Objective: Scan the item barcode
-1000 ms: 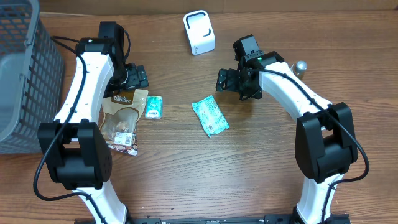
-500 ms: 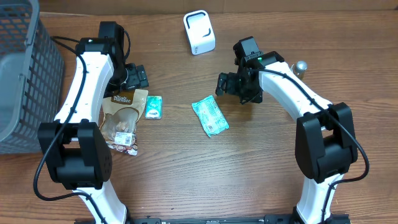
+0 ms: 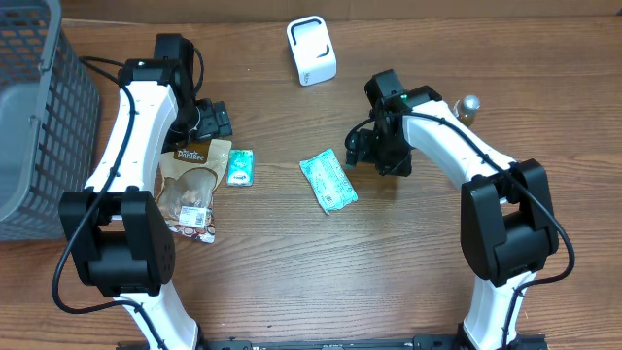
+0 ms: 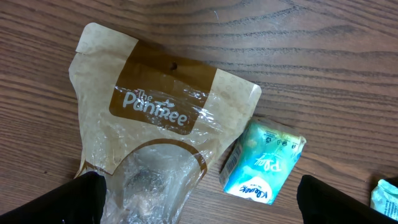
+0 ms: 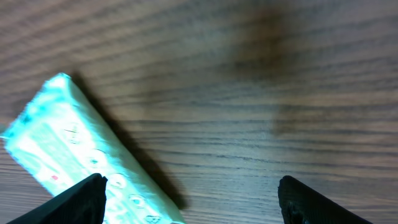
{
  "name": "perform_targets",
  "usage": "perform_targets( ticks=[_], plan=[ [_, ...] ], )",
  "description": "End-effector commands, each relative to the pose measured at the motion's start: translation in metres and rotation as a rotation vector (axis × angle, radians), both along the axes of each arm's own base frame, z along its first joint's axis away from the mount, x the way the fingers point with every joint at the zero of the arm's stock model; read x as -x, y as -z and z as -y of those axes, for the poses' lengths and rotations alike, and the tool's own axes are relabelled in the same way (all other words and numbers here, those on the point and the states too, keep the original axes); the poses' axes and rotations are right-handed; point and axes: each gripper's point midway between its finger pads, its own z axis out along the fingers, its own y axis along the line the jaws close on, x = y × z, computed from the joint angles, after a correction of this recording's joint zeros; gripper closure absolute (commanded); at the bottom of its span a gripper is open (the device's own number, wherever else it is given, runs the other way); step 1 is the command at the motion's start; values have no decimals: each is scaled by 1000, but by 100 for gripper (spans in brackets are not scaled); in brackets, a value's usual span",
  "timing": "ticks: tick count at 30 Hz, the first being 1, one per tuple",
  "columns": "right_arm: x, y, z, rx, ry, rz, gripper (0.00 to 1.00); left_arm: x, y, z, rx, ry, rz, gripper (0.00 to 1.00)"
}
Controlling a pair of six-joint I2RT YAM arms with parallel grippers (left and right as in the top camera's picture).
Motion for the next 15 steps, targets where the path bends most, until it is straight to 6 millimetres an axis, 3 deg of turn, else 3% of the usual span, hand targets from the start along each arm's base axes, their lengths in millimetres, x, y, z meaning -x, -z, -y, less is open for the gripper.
perform_targets(
  ticks=[1,9,15],
  plan=[
    [3,-5,-3,-13,-6,21,15,-6,-15,2,10,-2,45,0],
    [7,8,-17,-24,-43,47,20,-6,-15,2,10,-2,45,0],
    [17,15,-32,-30,-84,49,40,-6,-15,2,10,-2,45,0]
  ],
)
